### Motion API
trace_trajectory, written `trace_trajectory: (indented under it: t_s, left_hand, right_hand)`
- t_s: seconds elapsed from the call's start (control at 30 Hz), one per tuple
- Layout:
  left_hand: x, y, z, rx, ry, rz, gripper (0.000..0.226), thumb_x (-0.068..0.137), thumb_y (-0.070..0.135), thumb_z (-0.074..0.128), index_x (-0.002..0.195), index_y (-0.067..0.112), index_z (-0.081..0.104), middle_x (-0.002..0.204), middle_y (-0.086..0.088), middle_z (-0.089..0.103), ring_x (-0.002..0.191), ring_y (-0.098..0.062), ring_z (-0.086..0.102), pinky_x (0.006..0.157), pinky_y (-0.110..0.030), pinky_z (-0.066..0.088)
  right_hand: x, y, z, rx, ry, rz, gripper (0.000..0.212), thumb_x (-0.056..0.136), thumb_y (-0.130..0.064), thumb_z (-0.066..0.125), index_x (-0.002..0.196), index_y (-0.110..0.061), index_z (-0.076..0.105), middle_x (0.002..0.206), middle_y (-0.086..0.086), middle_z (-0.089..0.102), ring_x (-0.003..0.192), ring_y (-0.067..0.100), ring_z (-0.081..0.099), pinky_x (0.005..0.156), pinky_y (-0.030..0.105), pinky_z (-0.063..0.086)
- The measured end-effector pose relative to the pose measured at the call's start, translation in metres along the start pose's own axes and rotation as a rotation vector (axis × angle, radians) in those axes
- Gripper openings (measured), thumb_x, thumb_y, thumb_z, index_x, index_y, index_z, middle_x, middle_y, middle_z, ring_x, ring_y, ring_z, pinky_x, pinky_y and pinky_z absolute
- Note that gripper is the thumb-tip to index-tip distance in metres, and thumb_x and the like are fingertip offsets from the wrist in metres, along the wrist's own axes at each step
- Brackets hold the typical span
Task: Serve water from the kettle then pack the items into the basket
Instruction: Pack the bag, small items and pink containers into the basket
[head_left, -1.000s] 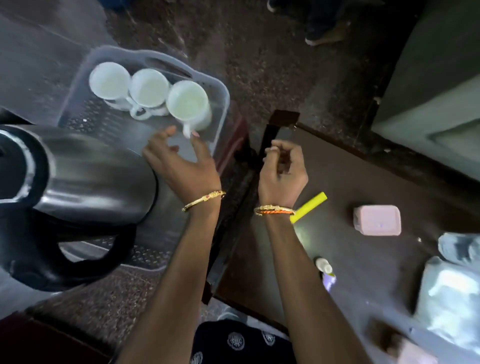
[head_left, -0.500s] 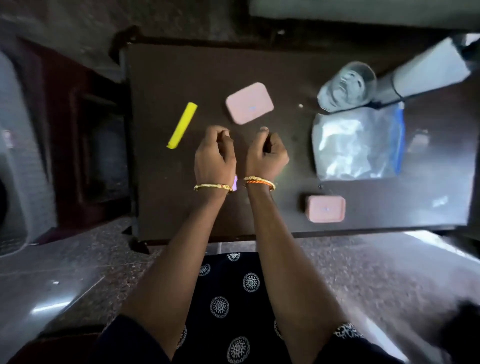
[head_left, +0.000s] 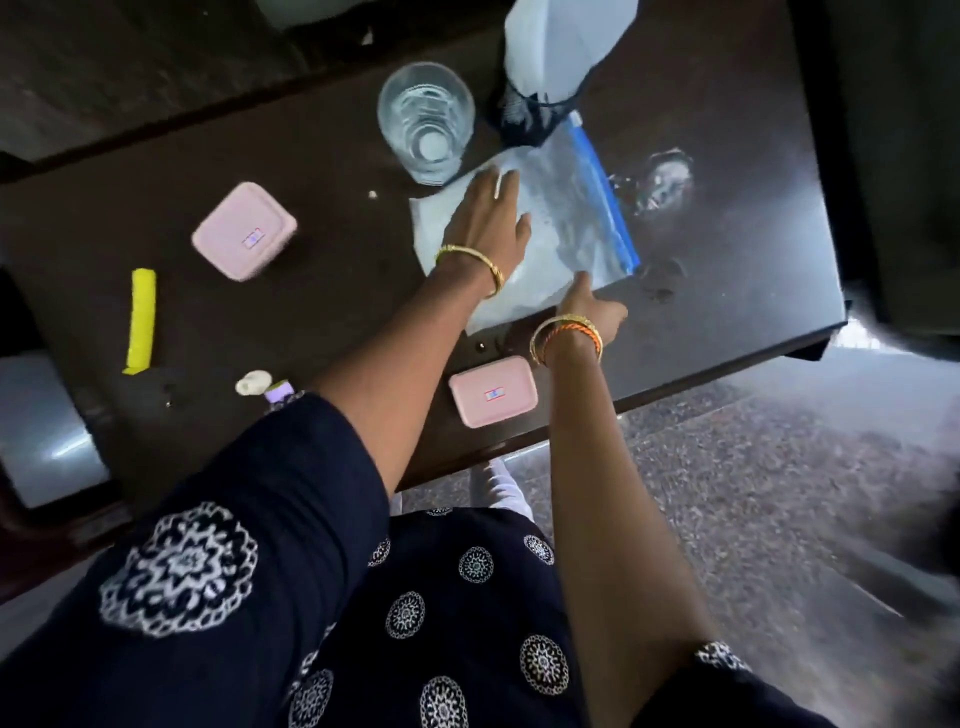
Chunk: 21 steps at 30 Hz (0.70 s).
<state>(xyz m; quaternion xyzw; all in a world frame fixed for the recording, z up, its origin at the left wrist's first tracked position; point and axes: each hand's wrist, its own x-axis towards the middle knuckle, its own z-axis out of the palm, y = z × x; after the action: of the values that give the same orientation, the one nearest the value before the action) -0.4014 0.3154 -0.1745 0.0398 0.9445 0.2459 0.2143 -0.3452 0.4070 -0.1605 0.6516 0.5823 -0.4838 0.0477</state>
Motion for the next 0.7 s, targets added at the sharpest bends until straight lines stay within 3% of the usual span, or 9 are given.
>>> trace_trajectory:
  t_s: [0.1, 0.13, 0.27, 0.37, 0.4, 0.47, 0.53, 0.6, 0.7]
  left_hand:
    - [0.022, 0.009, 0.005, 0.092, 0.013, -0.04, 0.057, 0.096, 0.025, 0.039, 0.144, 0.004, 0.018, 0.153, -0.023, 0.019, 0.144, -0.033, 0.017, 0.118, -0.038, 0.02]
    - [0.027, 0.012, 0.006, 0.112, 0.02, -0.059, 0.057, 0.096, 0.026, 0.04, 0.144, 0.005, 0.018, 0.153, -0.023, 0.021, 0.143, -0.033, 0.019, 0.117, -0.04, 0.022]
    - [0.035, 0.02, 0.009, 0.155, 0.063, -0.145, 0.055, 0.095, 0.03, 0.04, 0.14, 0.002, 0.026, 0.144, -0.021, 0.036, 0.134, -0.035, 0.033, 0.109, -0.045, 0.03]
    - [0.035, 0.02, 0.004, 0.164, 0.087, -0.201, 0.045, 0.094, 0.035, 0.042, 0.121, 0.0, 0.048, 0.131, -0.021, 0.051, 0.125, -0.036, 0.042, 0.102, -0.046, 0.036]
    - [0.032, 0.02, 0.001, 0.124, 0.085, -0.222, 0.042, 0.092, 0.035, 0.043, 0.114, 0.0, 0.054, 0.125, -0.021, 0.056, 0.121, -0.036, 0.045, 0.101, -0.045, 0.038]
    - [0.023, 0.018, -0.006, -0.06, 0.107, -0.25, 0.032, 0.089, 0.033, 0.049, 0.092, 0.004, 0.061, 0.106, -0.021, 0.064, 0.105, -0.035, 0.055, 0.091, -0.041, 0.045]
    - [0.01, 0.016, -0.016, -0.334, 0.138, -0.28, 0.027, 0.086, 0.031, 0.055, 0.063, 0.017, 0.049, 0.072, -0.011, 0.059, 0.075, -0.027, 0.054, 0.071, -0.031, 0.046]
    - [-0.01, 0.016, -0.03, -0.511, 0.198, -0.274, 0.038, 0.084, 0.03, 0.058, 0.056, 0.023, 0.035, 0.054, 0.004, 0.042, 0.055, -0.013, 0.042, 0.053, -0.021, 0.037]
    - [-0.04, 0.008, -0.055, -0.642, 0.295, -0.283, 0.031, 0.082, 0.032, 0.063, 0.061, 0.026, 0.042, 0.052, 0.011, 0.042, 0.041, 0.002, 0.041, 0.043, -0.008, 0.03]
  right_hand:
    - [0.013, -0.006, -0.002, 0.147, -0.055, 0.043, 0.007, 0.086, -0.012, 0.057, 0.09, -0.006, 0.056, 0.105, 0.021, 0.063, 0.097, 0.036, 0.062, 0.095, 0.043, 0.05]
    - [0.016, -0.008, -0.004, 0.221, -0.074, 0.069, 0.004, 0.086, -0.007, 0.055, 0.082, -0.009, 0.053, 0.098, 0.018, 0.063, 0.09, 0.033, 0.062, 0.094, 0.045, 0.051]
    - [0.035, -0.004, -0.015, 0.304, -0.146, 0.096, 0.023, 0.092, -0.007, 0.051, 0.07, -0.015, 0.049, 0.089, 0.011, 0.061, 0.077, 0.022, 0.059, 0.087, 0.043, 0.056]
    - [0.042, -0.001, -0.028, 0.34, -0.199, 0.069, 0.019, 0.093, -0.007, 0.049, 0.075, -0.014, 0.047, 0.078, 0.008, 0.057, 0.067, 0.019, 0.055, 0.062, 0.032, 0.054]
    - [0.043, 0.0, -0.032, 0.349, -0.201, 0.054, 0.017, 0.092, -0.008, 0.052, 0.077, -0.015, 0.048, 0.077, 0.007, 0.058, 0.067, 0.019, 0.057, 0.06, 0.031, 0.053]
    - [0.046, 0.0, -0.037, 0.389, -0.217, 0.015, 0.015, 0.089, -0.011, 0.06, 0.083, -0.018, 0.048, 0.089, 0.006, 0.062, 0.08, 0.023, 0.063, 0.069, 0.034, 0.055]
    - [0.045, 0.002, -0.04, 0.399, -0.297, -0.019, 0.021, 0.086, -0.014, 0.066, 0.089, -0.021, 0.046, 0.094, 0.005, 0.064, 0.091, 0.025, 0.065, 0.077, 0.036, 0.055]
    - [0.039, 0.005, -0.042, 0.353, -0.41, -0.061, 0.02, 0.085, -0.011, 0.066, 0.087, -0.02, 0.049, 0.087, 0.003, 0.064, 0.089, 0.023, 0.065, 0.075, 0.036, 0.055]
    - [0.023, 0.01, -0.041, 0.337, -0.496, -0.145, 0.015, 0.086, -0.003, 0.064, 0.081, -0.013, 0.054, 0.076, 0.005, 0.062, 0.075, 0.021, 0.057, 0.072, 0.035, 0.051]
